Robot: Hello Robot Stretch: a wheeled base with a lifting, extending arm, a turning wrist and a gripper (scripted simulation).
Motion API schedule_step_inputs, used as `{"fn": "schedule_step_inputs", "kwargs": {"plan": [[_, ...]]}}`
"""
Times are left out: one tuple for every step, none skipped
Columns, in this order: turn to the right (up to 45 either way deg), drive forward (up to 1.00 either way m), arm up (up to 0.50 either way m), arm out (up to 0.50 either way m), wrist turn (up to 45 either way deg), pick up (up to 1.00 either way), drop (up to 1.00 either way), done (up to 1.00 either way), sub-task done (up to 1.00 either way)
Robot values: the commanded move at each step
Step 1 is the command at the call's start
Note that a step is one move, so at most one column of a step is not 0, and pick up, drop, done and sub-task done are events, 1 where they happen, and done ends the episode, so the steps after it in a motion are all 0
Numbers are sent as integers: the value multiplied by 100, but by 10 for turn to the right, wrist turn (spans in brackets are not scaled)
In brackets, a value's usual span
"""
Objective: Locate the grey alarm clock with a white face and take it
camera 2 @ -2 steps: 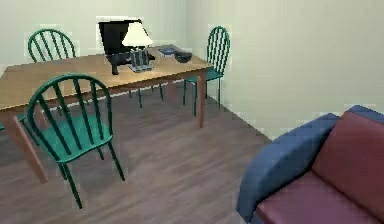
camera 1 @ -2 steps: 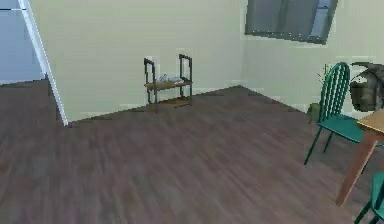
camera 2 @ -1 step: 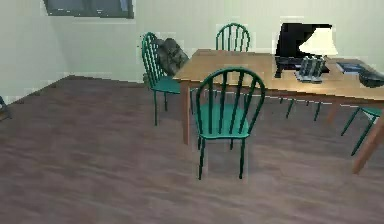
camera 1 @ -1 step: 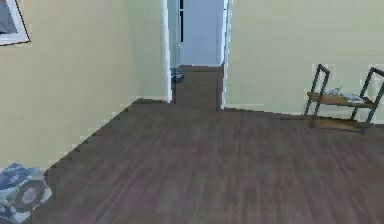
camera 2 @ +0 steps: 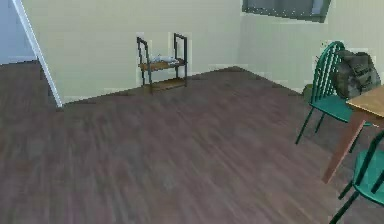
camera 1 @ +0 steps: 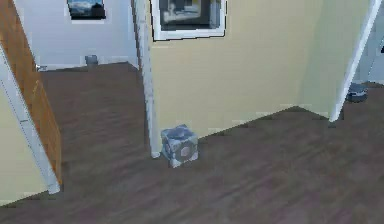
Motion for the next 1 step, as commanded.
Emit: {"fn": "schedule_step_inputs", "kwargs": {"plan": [[-210,0,0,0,0,0,0,0,0]]}}
